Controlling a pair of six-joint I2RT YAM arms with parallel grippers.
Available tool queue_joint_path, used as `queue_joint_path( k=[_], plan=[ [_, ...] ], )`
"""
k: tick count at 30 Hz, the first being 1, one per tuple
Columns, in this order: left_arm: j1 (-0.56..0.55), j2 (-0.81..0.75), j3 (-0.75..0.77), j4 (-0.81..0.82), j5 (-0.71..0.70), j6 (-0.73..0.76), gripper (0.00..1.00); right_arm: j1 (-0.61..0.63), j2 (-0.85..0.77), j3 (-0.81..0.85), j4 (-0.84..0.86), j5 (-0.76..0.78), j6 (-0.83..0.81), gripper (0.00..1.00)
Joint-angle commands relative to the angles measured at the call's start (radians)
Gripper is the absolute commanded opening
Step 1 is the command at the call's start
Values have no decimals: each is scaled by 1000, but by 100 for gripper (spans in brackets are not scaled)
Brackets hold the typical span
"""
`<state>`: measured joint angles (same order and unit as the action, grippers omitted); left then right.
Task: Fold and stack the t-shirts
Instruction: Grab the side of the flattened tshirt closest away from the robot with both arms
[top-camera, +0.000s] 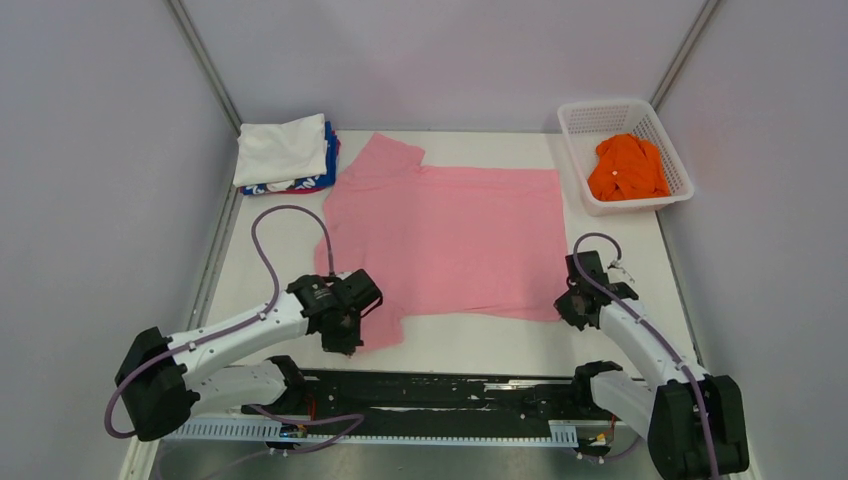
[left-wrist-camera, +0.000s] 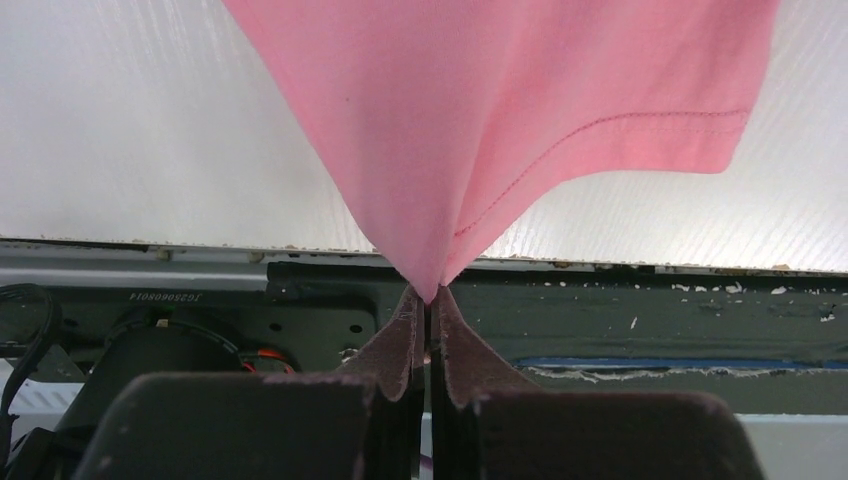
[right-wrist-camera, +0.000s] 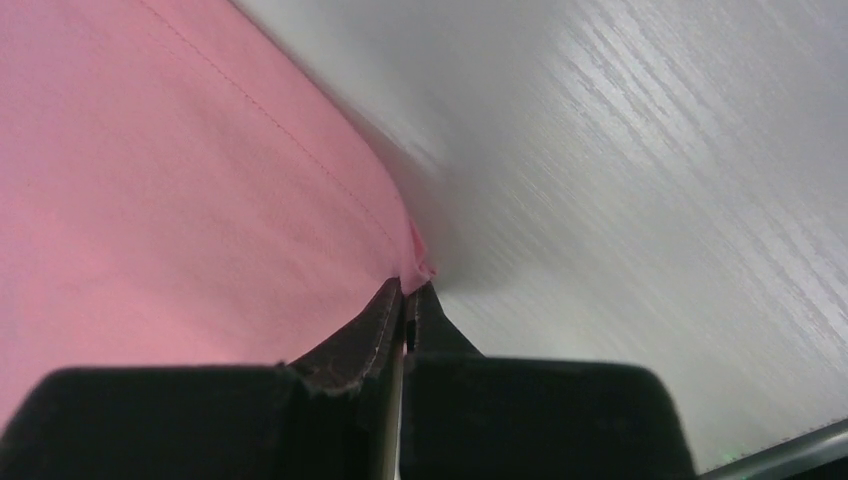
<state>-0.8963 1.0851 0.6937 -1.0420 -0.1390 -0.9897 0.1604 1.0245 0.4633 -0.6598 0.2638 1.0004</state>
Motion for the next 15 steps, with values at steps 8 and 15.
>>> queue_joint_path(
  k=[8, 15],
  plan=[
    [-10, -167, -12, -79, 59, -55, 0, 40, -169, 37, -193, -112, 65, 0],
    [-9, -121, -11, 109, 81, 13, 0, 41, -148, 56, -175, -82, 29, 0]
  ],
)
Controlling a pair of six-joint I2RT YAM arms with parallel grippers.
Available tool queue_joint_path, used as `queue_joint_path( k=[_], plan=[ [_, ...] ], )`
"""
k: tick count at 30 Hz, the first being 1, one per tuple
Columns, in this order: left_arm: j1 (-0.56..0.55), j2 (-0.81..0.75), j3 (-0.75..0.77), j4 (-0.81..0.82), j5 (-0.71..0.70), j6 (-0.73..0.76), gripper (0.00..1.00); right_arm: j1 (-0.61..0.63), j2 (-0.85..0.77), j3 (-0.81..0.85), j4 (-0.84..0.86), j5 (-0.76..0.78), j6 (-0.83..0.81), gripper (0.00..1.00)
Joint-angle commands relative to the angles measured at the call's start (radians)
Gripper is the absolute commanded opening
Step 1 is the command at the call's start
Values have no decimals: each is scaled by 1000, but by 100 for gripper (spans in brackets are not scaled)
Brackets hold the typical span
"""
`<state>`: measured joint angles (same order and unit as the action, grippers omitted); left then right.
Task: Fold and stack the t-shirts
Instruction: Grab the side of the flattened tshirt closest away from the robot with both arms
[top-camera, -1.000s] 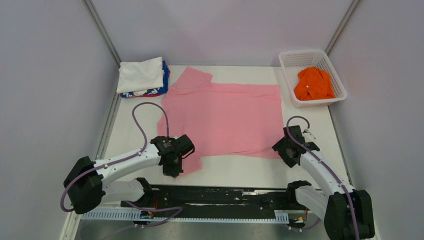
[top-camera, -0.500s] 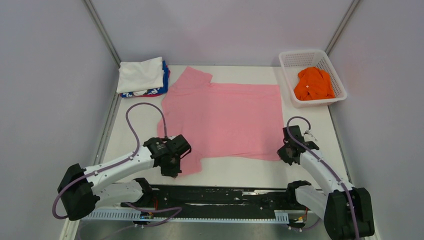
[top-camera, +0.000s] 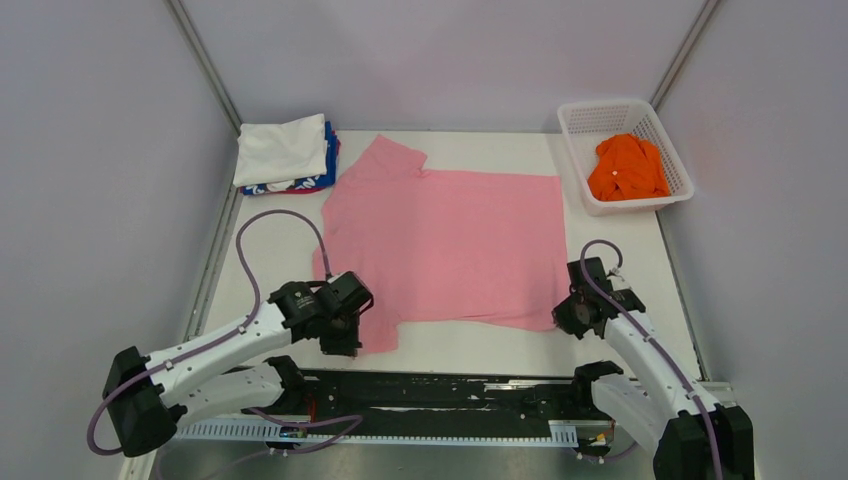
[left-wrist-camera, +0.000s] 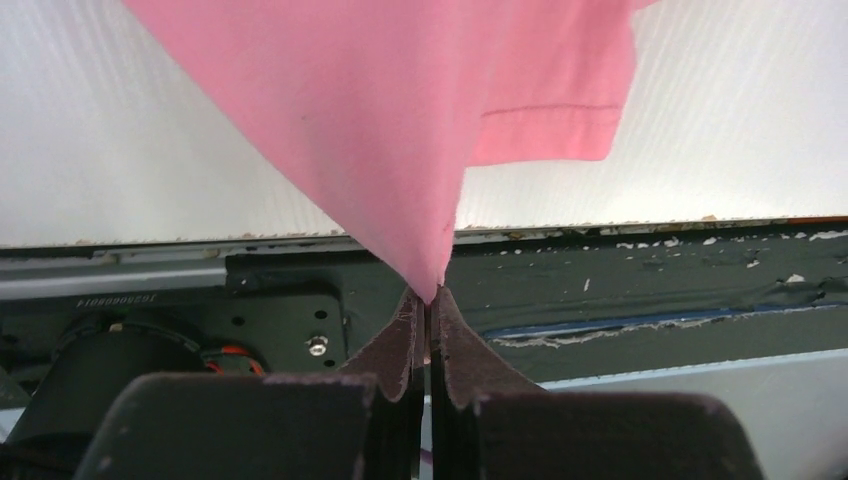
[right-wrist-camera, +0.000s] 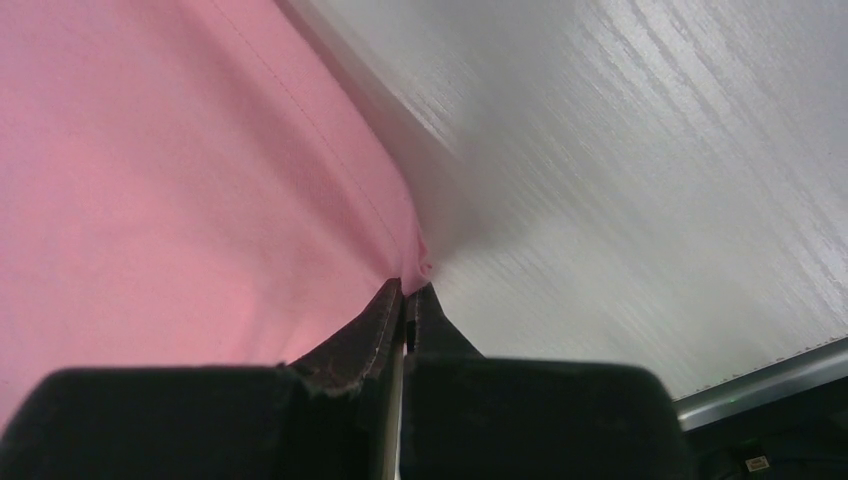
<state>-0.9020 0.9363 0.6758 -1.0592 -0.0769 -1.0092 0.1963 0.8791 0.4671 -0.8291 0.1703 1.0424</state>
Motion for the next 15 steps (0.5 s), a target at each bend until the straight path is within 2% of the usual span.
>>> queue_joint_path(
  k=[1, 5, 12, 15],
  plan=[
    [-3, 50, 19, 140, 16, 54, 0, 5, -1, 58, -4, 17, -26, 0],
    [21, 126, 87, 213, -7, 132, 0, 6, 20, 91, 33, 11, -76, 0],
    [190, 230, 163, 400, 92, 255, 0, 5, 115, 168, 94, 8, -130, 0],
    [267, 303, 234, 441, 67, 269, 0, 3, 162, 210, 124, 6, -161, 0]
  ],
)
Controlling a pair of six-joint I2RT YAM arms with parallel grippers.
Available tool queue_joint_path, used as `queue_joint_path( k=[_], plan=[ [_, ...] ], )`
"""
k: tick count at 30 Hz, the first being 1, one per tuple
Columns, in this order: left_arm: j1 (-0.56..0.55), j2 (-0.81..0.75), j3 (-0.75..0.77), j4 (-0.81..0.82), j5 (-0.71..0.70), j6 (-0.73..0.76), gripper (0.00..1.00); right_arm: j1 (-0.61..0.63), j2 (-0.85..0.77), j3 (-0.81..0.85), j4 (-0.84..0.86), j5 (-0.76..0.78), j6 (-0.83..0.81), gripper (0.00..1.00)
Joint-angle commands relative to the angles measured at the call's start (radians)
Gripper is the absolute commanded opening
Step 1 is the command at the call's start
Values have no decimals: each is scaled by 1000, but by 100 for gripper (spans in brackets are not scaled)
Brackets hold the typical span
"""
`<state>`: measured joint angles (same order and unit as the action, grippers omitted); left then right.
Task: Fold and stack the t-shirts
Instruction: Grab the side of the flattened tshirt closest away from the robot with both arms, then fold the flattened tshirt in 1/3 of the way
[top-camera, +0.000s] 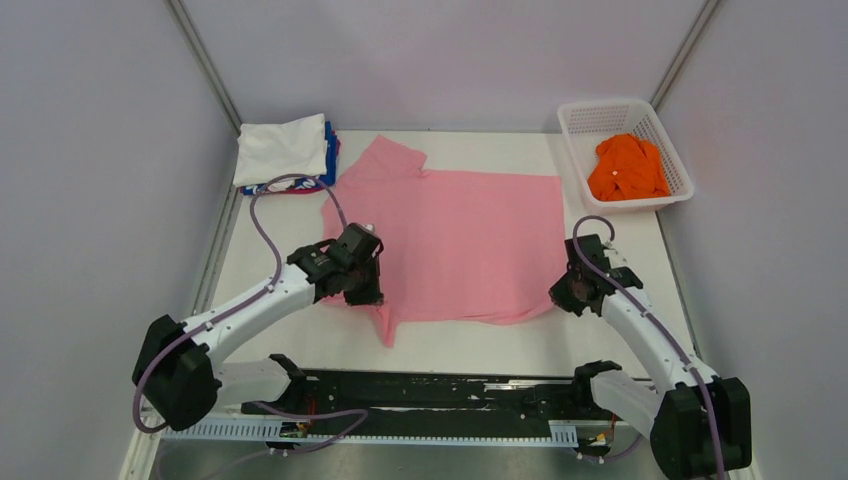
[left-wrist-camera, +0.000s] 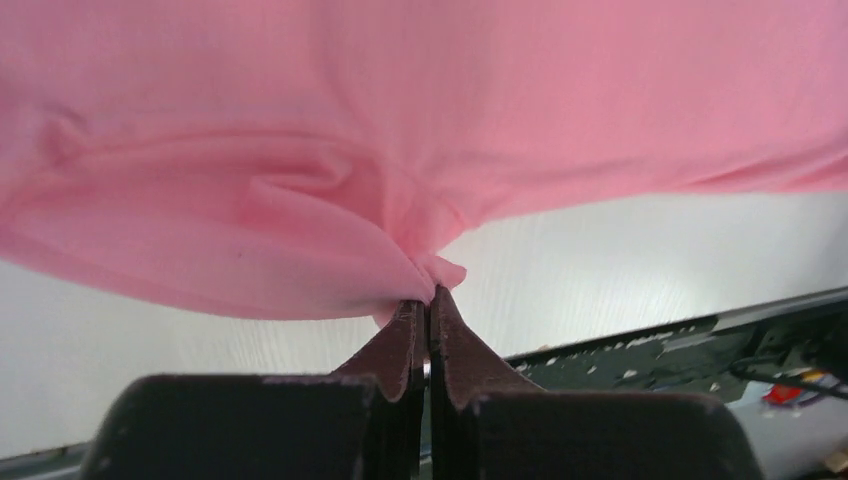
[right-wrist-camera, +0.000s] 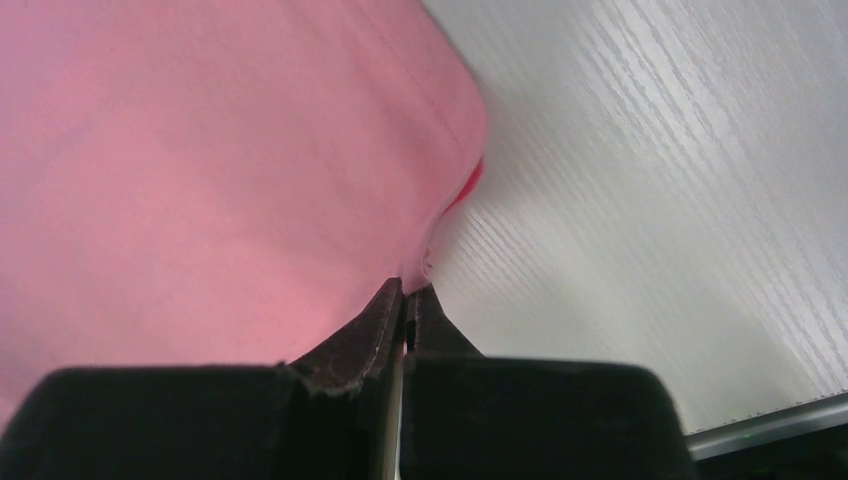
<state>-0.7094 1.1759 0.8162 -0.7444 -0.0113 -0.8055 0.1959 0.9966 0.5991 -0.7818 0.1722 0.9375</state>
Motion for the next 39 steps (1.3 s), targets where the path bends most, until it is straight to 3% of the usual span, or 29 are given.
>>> queue_joint_path(
  k=[1, 13, 29, 39],
  plan=[
    [90, 79, 113, 126, -12, 65, 0, 4, 63, 94, 84, 2, -67, 0],
    [279, 382, 444, 106, -39, 112, 0, -74, 260, 249, 154, -3, -162, 0],
    [378, 354, 482, 199, -80, 212, 0, -130, 343, 348, 194, -8, -228, 0],
    [411, 420, 529, 214, -91, 229, 0, -137, 395, 378, 247, -10, -244, 0]
  ],
)
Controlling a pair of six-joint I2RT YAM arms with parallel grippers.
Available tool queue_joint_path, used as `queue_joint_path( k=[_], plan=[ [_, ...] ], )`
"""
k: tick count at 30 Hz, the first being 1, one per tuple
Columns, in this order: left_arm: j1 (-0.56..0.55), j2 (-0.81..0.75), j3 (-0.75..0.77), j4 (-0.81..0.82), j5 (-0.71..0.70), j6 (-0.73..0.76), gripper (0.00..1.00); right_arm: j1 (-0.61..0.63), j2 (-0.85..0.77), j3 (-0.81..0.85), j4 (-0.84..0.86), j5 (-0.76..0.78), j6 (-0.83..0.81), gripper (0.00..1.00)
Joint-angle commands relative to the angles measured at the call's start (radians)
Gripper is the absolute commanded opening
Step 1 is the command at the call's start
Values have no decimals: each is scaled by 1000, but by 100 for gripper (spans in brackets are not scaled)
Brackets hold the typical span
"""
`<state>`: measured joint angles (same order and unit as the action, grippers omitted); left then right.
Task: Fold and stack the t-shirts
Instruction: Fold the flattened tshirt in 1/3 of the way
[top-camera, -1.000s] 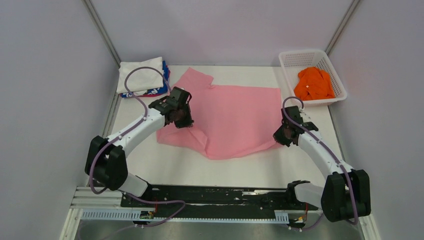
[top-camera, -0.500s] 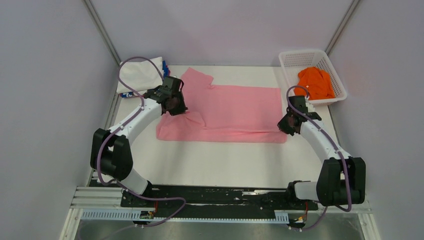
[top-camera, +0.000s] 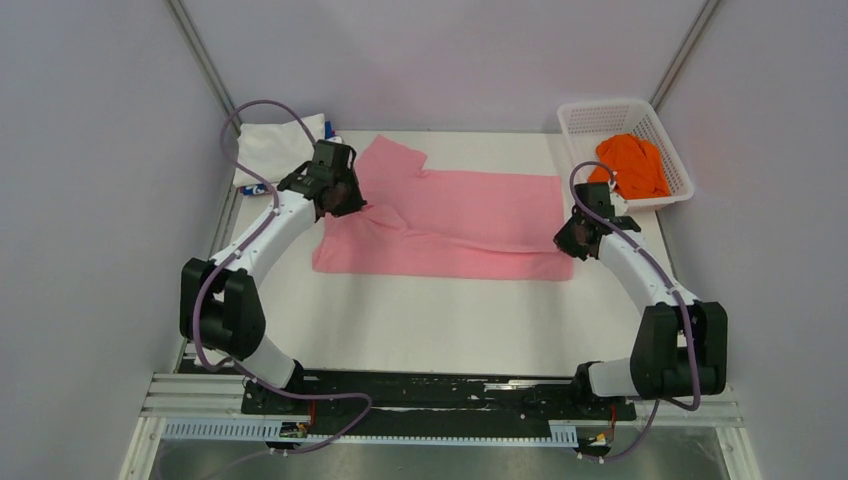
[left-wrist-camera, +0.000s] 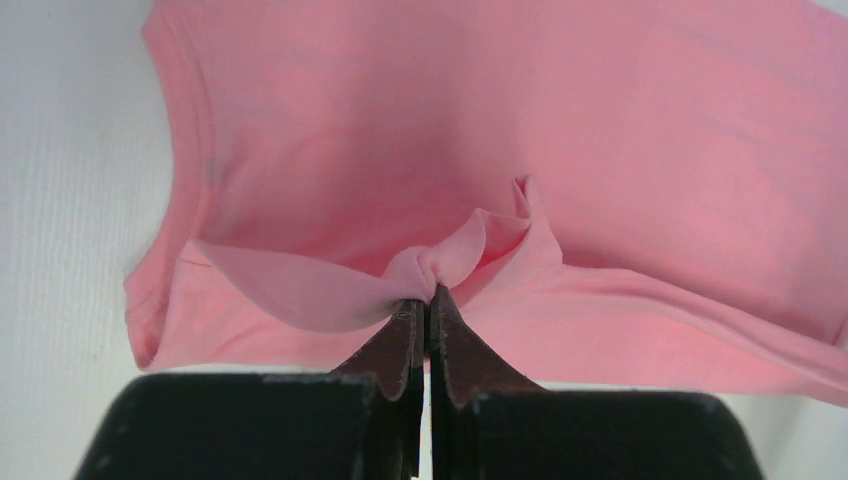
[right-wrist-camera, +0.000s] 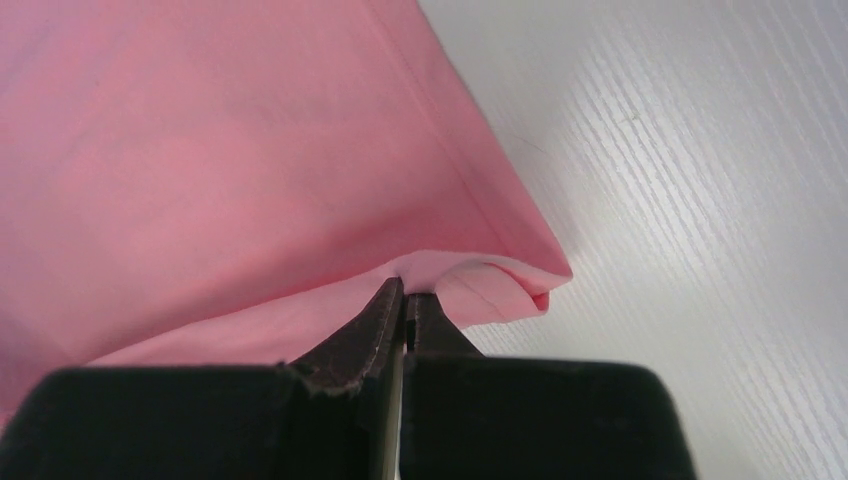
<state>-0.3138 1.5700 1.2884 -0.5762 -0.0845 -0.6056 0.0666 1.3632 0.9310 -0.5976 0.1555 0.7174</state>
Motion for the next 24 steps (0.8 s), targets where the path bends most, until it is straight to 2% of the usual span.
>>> queue_joint_path(
  k=[1, 8, 10, 12, 13, 15, 16, 19, 20, 24],
  plan=[
    [19, 34, 67, 45, -19, 30, 0, -9, 39, 49, 68, 6, -23, 1],
    [38, 205, 156, 76, -31, 39, 1, -29, 151, 87, 140, 30, -24, 5],
    [46, 279, 212, 112, -51, 45, 7, -44, 199, 113, 148, 48, -10, 7],
    [56, 361, 321, 121, -67, 53, 37, -56, 253, 151, 156, 52, 3, 13],
    [60, 418, 352, 111, -69, 58, 73, -57, 273, 169, 155, 50, 4, 21],
    [66, 486, 489, 24, -75, 61, 96, -58, 296, 195, 151, 42, -3, 56],
    [66, 497, 558, -18, -86, 63, 99, -57, 298, 200, 148, 37, -5, 70],
    [67, 469, 551, -15, -80, 70, 100, -57, 281, 193, 131, 44, -10, 96],
    [66, 452, 533, -5, -57, 73, 100, -59, 271, 184, 128, 45, -10, 100],
    [62, 338, 344, 43, 28, 51, 100, -33, 195, 130, 123, 27, -28, 100]
  ],
)
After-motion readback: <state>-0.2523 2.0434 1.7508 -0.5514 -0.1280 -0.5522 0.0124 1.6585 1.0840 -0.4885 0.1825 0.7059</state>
